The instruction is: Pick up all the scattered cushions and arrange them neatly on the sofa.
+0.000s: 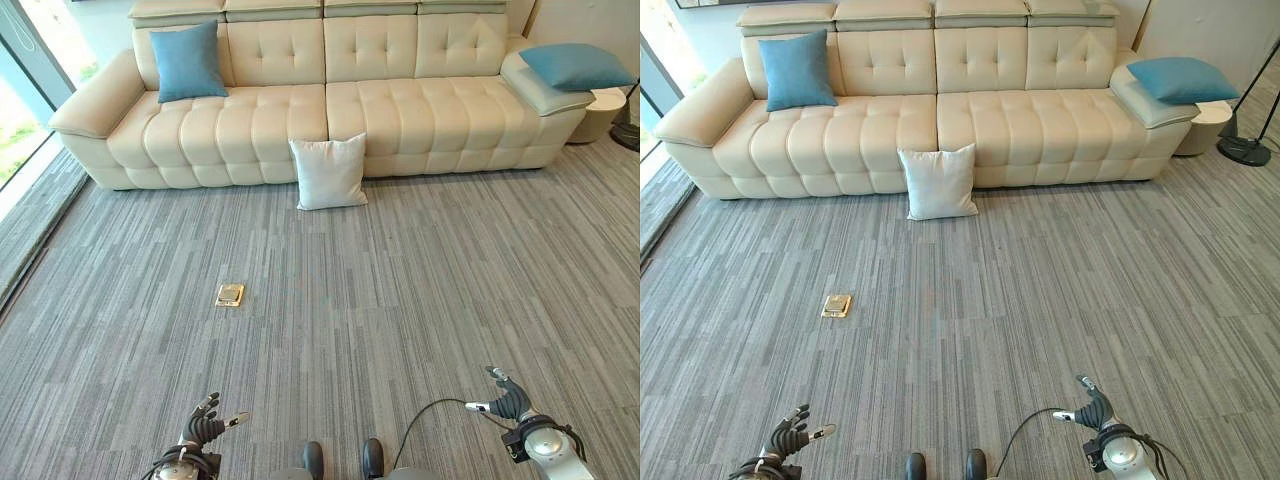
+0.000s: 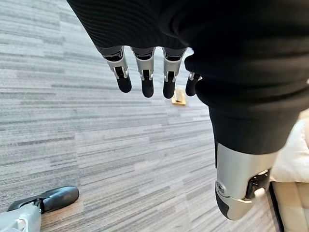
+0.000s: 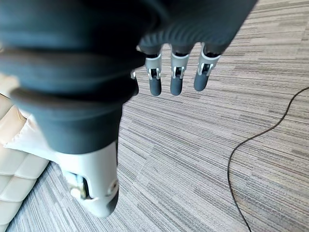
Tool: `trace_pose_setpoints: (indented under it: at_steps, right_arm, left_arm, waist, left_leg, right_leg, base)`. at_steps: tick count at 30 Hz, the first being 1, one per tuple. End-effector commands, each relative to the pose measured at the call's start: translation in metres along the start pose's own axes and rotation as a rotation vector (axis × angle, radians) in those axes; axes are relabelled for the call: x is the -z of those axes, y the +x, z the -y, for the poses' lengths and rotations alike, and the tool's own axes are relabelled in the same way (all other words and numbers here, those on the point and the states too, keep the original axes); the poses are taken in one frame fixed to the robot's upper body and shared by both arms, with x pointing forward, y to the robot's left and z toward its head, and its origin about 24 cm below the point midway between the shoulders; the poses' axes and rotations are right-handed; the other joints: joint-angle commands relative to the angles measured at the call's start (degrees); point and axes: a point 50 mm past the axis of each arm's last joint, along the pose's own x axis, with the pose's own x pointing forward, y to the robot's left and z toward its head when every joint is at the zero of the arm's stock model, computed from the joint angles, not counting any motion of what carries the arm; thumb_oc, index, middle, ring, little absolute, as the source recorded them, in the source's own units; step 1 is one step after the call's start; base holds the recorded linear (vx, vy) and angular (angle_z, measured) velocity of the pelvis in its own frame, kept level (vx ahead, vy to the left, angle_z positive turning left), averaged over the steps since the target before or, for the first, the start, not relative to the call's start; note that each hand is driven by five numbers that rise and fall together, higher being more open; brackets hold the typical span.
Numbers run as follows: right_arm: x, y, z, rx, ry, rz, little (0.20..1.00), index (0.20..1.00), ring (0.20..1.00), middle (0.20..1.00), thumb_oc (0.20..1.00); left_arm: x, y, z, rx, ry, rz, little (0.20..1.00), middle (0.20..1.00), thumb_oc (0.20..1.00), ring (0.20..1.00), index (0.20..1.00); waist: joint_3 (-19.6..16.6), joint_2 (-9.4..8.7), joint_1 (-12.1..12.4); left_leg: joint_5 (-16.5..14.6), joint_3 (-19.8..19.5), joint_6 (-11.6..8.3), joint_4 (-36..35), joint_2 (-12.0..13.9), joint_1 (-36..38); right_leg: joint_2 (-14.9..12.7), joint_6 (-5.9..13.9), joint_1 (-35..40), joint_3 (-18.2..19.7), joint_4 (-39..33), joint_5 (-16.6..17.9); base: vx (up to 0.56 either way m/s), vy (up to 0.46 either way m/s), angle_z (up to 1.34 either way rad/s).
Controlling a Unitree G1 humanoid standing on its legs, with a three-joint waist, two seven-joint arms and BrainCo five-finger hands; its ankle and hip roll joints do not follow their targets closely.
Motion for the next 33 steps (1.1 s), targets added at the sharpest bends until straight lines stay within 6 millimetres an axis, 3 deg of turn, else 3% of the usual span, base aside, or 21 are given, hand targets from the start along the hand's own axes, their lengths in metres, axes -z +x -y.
trace_pose_setpoints:
  at_steps: [1, 9, 14, 16, 17, 21, 23, 24, 27, 28, 29, 31, 32, 33]
  right_arm:
    - [-0.013, 0.007, 0.008, 0.063, 0.058, 0.032, 1.000, 1.000, 1.000, 1.000, 1.000]
    - [-0.029, 0.013, 0.008, 0.072, 0.058, 0.073, 1.000, 1.000, 1.000, 1.000, 1.000]
    - [-0.041, 0.015, 0.008, 0.078, 0.085, 0.116, 1.000, 1.000, 1.000, 1.000, 1.000]
    - [-0.043, 0.015, 0.007, 0.076, 0.085, 0.125, 1.000, 1.000, 1.000, 1.000, 1.000]
    - [-0.047, 0.015, 0.006, 0.069, 0.080, 0.138, 1.000, 1.000, 1.000, 1.000, 1.000]
    - [-0.046, 0.015, 0.005, 0.064, 0.080, 0.139, 1.000, 1.000, 1.000, 1.000, 1.000]
    - [-0.044, 0.014, 0.007, 0.068, 0.078, 0.131, 1.000, 1.000, 1.000, 1.000, 1.000]
    - [-0.035, 0.011, 0.008, 0.074, 0.073, 0.108, 1.000, 1.000, 1.000, 1.000, 1.000]
    - [-0.027, 0.007, 0.008, 0.074, 0.077, 0.087, 1.000, 1.000, 1.000, 1.000, 1.000]
    - [-0.018, 0.004, 0.006, 0.062, 0.084, 0.059, 1.000, 1.000, 1.000, 1.000, 1.000]
    - [-0.019, 0.004, 0.006, 0.062, 0.085, 0.059, 1.000, 1.000, 1.000, 1.000, 1.000]
    - [-0.015, 0.003, 0.006, 0.068, 0.108, 0.050, 1.000, 1.000, 1.000, 1.000, 1.000]
    - [-0.015, 0.002, 0.008, 0.075, 0.126, 0.058, 1.000, 1.000, 1.000, 1.000, 1.000]
    - [-0.016, 0.002, 0.008, 0.075, 0.126, 0.058, 1.000, 1.000, 1.000, 1.000, 1.000]
  left_arm:
    - [-0.031, 0.008, -0.021, -0.080, -0.047, 0.113, 1.000, 1.000, 1.000, 1.000, 1.000]
    - [-0.046, 0.007, -0.031, -0.117, -0.097, 0.179, 1.000, 1.000, 1.000, 1.000, 1.000]
    - [-0.054, 0.008, -0.032, -0.118, -0.084, 0.205, 1.000, 1.000, 1.000, 1.000, 1.000]
    - [-0.054, 0.008, -0.031, -0.116, -0.086, 0.203, 1.000, 1.000, 1.000, 1.000, 1.000]
    - [-0.053, 0.009, -0.029, -0.115, -0.082, 0.197, 1.000, 1.000, 1.000, 1.000, 1.000]
    - [-0.050, 0.010, -0.022, -0.099, -0.089, 0.182, 1.000, 1.000, 1.000, 1.000, 1.000]
    - [-0.049, 0.010, -0.020, -0.096, -0.091, 0.180, 1.000, 1.000, 1.000, 1.000, 1.000]
    - [-0.053, 0.012, -0.015, -0.083, -0.082, 0.189, 1.000, 1.000, 1.000, 1.000, 1.000]
    - [-0.052, 0.012, -0.011, -0.068, -0.071, 0.188, 1.000, 1.000, 1.000, 1.000, 1.000]
    - [-0.049, 0.011, -0.007, -0.056, -0.073, 0.179, 1.000, 1.000, 1.000, 1.000, 1.000]
    - [-0.049, 0.011, -0.007, -0.056, -0.072, 0.179, 1.000, 1.000, 1.000, 1.000, 1.000]
    - [-0.048, 0.011, -0.001, -0.029, -0.074, 0.171, 1.000, 1.000, 1.000, 1.000, 1.000]
    - [-0.049, 0.011, 0.004, 0.000, -0.064, 0.171, 1.000, 1.000, 1.000, 1.000, 1.000]
    - [-0.049, 0.011, 0.003, 0.000, -0.063, 0.171, 1.000, 1.000, 1.000, 1.000, 1.000]
  waist:
    - [-0.1, -2.73, 0.9]
    - [1.1, -4.83, 3.0]
    - [3.4, -4.88, 2.7]
    - [3.9, -4.59, 2.4]
    - [4.4, -4.18, 1.9]
    - [5.4, -3.93, 0.4]
    - [5.7, -3.65, -0.2]
    - [5.8, -3.11, -1.8]
    - [5.2, -2.66, -2.7]
    - [4.0, -1.81, -3.1]
    - [3.9, -2.02, -3.2]
    - [2.9, -1.05, -3.8]
    - [3.1, -0.77, -4.1]
    - [3.0, -0.97, -4.2]
  left_leg:
    - [-8.5, 1.1, -0.34, 5.7, -1.4, -0.9]
    - [-11.7, 0.6, 1.12, 11.9, -2.2, -5.9]
    - [-13.7, -1.0, 3.02, 12.6, -3.0, -4.7]
    - [-14.0, -1.6, 3.24, 12.6, -3.0, -4.1]
    - [-14.4, -2.3, 3.26, 11.1, -3.1, -1.0]
    - [-15.7, -4.0, 2.61, 8.5, -3.4, 5.3]
    - [-16.0, -5.0, 2.34, 8.3, -3.6, 6.7]
    - [-16.9, -7.8, 1.34, 7.5, -3.9, 10.4]
    - [-17.1, -9.7, 0.61, 7.0, -3.8, 13.0]
    - [-15.1, -10.8, -1.04, 8.5, -2.9, 14.0]
    - [-14.9, -11.0, -1.02, 8.5, -3.1, 13.8]
    - [-8.5, -10.8, -4.24, 14.9, -1.5, 11.9]
    - [-2.7, -8.0, -5.58, 25.1, 0.8, 7.2]
    - [-2.5, -8.1, -5.55, 25.1, 0.6, 7.0]
  right_leg:
    - [-5.4, 6.63, 1.0, -0.2, 4.0, -7.5]
    - [-6.6, 8.36, -3.1, 1.3, 8.4, -7.3]
    - [-7.2, 10.06, -8.9, 1.8, 21.9, -5.3]
    - [-6.8, 9.79, -10.8, 1.9, 24.7, -5.3]
    - [-5.7, 8.56, -14.4, 0.7, 25.3, -5.6]
    - [-4.9, 8.81, -17.9, -4.3, 14.4, -3.6]
    - [-4.4, 9.23, -18.9, -4.6, 11.7, -2.6]
    - [-3.6, 10.03, -22.0, -4.5, 7.6, -0.5]
    - [-3.7, 9.48, -21.6, -4.2, 8.2, -0.2]
    - [-3.1, 7.83, -20.2, -3.7, 9.4, 0.9]
    - [-3.3, 7.87, -20.3, -3.7, 9.4, 1.0]
    - [-2.9, 6.69, -18.6, -4.0, 10.5, 0.0]
    - [-2.4, 4.19, -15.4, -3.9, 11.1, -2.8]
    - [-2.6, 4.22, -15.5, -3.9, 11.0, -2.7]
  base:
    - [0.03, 0.068, 0.00]
    - [0.04, 0.089, -0.12]
    - [0.08, 0.122, -0.06]
    - [0.14, 0.087, 0.07]
    - [0.26, 0.059, 0.03]
    - [0.34, -0.002, 0.08]
    - [0.40, -0.027, 0.25]
    - [0.53, -0.064, 0.53]
    - [0.41, -0.093, 0.68]
    - [0.41, -0.149, 0.65]
    - [0.43, -0.195, 0.80]
    - [0.37, -0.221, 0.92]
    - [0.34, -0.205, 0.66]
    - [0.35, -0.223, 0.39]
